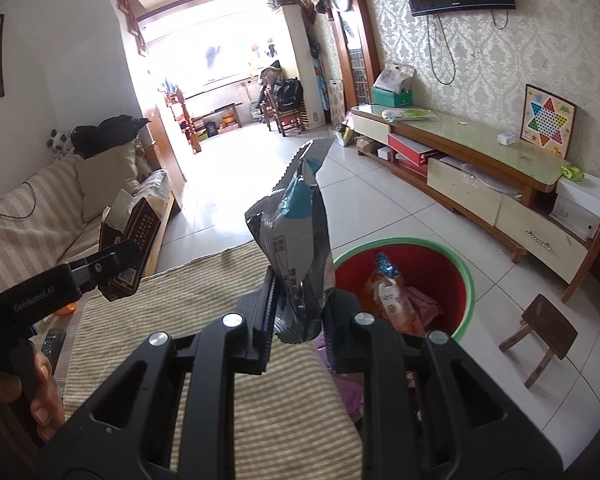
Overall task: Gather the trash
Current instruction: 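Carry the cigarette box and blue-silver wrapper with both grippers over the red bucket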
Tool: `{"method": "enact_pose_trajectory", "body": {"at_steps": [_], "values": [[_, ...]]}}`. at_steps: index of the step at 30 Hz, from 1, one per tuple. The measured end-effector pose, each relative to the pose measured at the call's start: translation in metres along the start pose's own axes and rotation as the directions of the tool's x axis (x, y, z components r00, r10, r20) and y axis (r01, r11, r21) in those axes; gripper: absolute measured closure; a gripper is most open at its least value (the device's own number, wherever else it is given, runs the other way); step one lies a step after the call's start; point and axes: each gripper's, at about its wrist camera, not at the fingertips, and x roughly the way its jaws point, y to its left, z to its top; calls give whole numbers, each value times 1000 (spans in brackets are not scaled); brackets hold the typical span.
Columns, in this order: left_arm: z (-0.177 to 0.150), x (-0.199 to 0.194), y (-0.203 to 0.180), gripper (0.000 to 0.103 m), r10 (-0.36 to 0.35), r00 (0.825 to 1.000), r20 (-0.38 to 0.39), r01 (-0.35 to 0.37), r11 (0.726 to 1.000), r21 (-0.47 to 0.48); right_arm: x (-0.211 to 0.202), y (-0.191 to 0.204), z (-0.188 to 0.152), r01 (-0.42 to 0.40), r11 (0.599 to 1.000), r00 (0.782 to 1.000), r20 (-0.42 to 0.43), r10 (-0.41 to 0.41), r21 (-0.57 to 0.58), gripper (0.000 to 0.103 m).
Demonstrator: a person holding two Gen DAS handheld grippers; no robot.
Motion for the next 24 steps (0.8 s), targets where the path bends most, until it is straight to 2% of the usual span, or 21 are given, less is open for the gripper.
{"method": "enact_pose_trajectory", "body": {"at_steps": [12,24], "values": [[14,51,-31,58,-55,997,-47,56,998,24,15,-55,3,79,995,997,-18,-78,59,82],[11,115,-62,58,-93,987,-129,100,994,45,53,-106,-7,126,986,989,-96,-116,105,83]]}}
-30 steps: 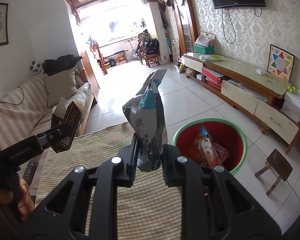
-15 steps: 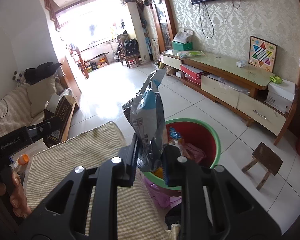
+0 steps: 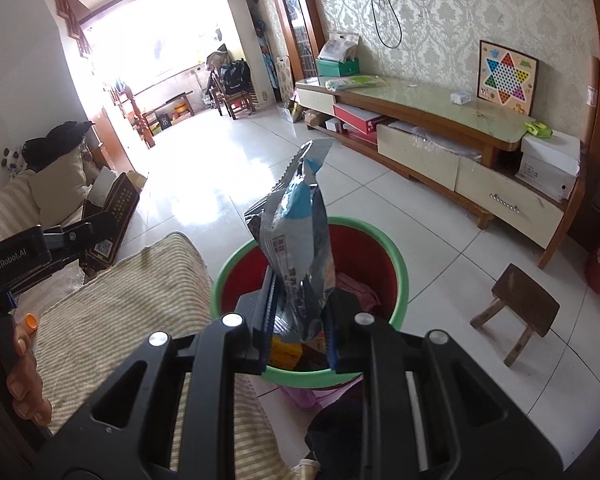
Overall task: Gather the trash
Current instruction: 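Carry the cigarette box and blue-silver wrapper with both grippers over the red bucket, then open both grippers to drop the cigarette box and wrapper into the bucket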
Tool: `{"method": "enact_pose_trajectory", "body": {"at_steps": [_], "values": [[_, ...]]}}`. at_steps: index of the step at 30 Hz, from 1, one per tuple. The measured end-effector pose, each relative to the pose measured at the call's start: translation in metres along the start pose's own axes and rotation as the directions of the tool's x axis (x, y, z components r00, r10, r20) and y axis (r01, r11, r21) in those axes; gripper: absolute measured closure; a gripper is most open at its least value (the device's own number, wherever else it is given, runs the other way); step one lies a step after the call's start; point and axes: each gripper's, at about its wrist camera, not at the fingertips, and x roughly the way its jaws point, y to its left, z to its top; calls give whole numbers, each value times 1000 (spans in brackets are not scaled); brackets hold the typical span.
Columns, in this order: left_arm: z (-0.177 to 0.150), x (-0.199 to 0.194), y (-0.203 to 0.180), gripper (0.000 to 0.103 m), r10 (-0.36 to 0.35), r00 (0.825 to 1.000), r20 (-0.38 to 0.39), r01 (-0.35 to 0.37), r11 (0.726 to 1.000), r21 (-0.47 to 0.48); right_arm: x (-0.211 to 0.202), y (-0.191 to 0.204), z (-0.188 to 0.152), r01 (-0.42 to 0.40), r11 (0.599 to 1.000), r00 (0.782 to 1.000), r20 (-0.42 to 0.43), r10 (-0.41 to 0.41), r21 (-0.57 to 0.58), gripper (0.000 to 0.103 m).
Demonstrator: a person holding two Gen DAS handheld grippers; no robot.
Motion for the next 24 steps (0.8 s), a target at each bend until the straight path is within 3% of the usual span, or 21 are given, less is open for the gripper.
{"method": "enact_pose_trajectory", "body": {"at_steps": [12,24], "values": [[-2,58,-32,58,-9,997,-83,15,998,68,55,-26,-1,-11,999,994,-104,15,42,82],[-3,89,-40,56,25,992,-125,-13,996,90,73,-39,-5,23,998,991,-130,-15,62,82]]}}
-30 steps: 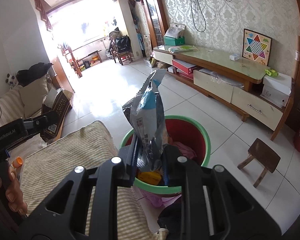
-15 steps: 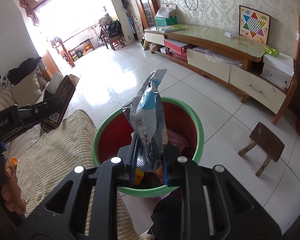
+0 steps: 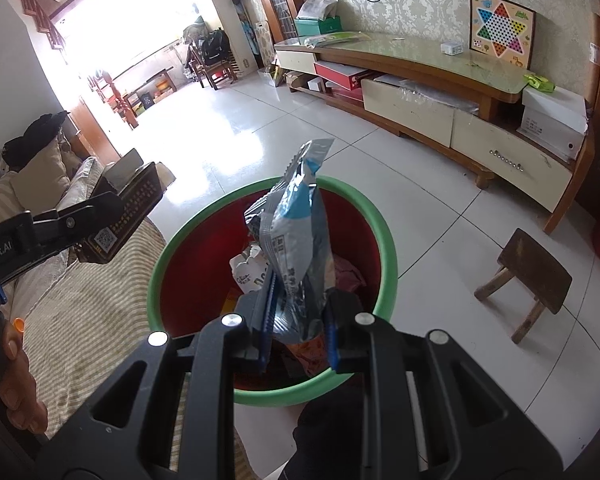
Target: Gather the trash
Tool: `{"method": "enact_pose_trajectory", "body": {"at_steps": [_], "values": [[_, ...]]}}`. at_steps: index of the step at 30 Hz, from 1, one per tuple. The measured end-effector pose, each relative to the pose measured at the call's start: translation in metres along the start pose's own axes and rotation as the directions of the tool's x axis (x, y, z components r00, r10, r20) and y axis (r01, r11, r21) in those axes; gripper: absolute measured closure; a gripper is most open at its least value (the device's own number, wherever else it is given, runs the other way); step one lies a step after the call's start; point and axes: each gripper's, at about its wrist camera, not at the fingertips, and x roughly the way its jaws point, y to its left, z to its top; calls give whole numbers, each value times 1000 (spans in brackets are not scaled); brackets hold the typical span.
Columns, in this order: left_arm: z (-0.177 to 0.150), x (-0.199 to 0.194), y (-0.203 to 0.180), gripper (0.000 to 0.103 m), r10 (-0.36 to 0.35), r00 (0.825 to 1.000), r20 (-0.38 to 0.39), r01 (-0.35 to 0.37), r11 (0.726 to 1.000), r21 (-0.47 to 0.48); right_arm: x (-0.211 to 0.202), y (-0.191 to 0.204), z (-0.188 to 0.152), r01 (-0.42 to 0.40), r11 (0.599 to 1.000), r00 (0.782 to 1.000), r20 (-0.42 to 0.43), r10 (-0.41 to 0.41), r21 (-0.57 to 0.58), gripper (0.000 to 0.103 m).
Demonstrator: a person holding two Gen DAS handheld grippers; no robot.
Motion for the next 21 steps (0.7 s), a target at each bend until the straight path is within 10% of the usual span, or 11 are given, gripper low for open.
{"method": "enact_pose_trajectory", "body": {"at_steps": [5,9,21], "values": [[2,2,2,46,-10,1000,12,10,1000,-25,9,-1,2,1,1000,1000,-10,-2,-13,81],[4,-3,5,30,6,999,33,-5,1000,-28,15,1,4,23,999,1000,-9,-23,-25,43],[-7,-101,29,10,30,969,244,-20,999,-40,-42,33,-2,87,995,988,132,-81,-40,14]]}}
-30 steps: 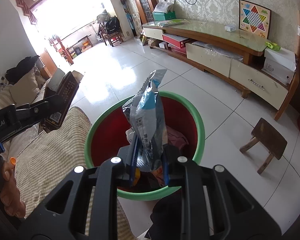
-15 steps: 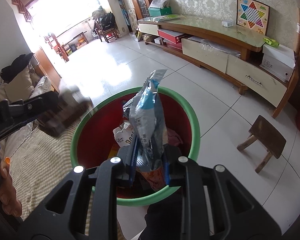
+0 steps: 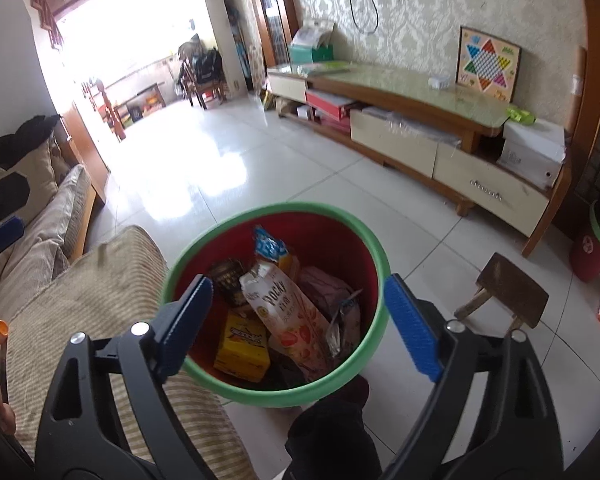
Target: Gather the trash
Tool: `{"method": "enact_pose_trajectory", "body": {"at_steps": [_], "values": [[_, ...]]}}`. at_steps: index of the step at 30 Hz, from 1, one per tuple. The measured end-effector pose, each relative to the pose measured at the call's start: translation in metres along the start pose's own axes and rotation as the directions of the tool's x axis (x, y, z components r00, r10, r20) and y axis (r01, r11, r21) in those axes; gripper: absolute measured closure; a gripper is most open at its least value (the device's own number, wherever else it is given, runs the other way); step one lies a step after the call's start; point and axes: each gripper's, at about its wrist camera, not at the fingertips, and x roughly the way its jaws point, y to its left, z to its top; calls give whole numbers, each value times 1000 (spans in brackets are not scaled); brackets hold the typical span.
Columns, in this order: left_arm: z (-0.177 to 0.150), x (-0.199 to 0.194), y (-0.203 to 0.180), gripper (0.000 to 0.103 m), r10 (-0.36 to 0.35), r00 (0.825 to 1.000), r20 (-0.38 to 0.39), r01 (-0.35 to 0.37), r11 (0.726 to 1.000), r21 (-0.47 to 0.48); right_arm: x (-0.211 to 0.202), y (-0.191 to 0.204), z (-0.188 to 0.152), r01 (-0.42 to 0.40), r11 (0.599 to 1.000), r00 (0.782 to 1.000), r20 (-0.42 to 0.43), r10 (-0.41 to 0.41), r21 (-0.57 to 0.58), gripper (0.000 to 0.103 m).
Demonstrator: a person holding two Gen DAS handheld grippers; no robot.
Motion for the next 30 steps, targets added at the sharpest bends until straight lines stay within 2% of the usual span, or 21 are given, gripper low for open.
{"method": "enact_pose_trajectory", "body": {"at_steps": [4,6,8,10,11,12,14,15,19,22,27,30], "values": [[3,-54,14,8,33,995,93,-34,999,8,-48,29,0,25,999,989,148,-18,-45,5],[4,-77,18,8,48,990,130,-49,999,4,-77,48,-2,41,997,966,257,-24,-63,5],[4,-101,25,8,67,983,172,-67,998,-4,-105,67,-5,87,994,926,374,-58,-62,5],[3,-123,31,8,62,974,219,-62,998,-7,-126,83,-9,116,992,894,440,-86,-41,5],[2,-137,35,8,61,968,244,-61,998,-7,-134,88,-9,100,995,892,446,-77,-29,5],[0,-146,38,8,65,964,259,-65,998,-7,-141,94,-9,72,997,899,433,-59,-13,5],[-4,-166,45,8,72,955,287,-76,997,1,-148,106,-8,77,997,924,378,-63,-22,5],[-6,-175,49,8,79,952,297,-84,996,4,-153,115,-9,88,996,923,377,-71,-29,5],[-16,-202,68,8,94,945,312,-96,995,-9,-176,144,-22,135,991,898,426,-113,-21,5],[-21,-216,85,8,115,942,316,-111,993,-28,-187,165,-33,143,989,891,440,-114,-34,5],[-33,-228,104,8,162,939,304,-165,986,-17,-196,187,-42,129,992,894,434,-113,-6,5],[-37,-229,110,8,207,930,303,-216,976,-6,-195,191,-44,134,991,902,412,-130,18,5]]}}
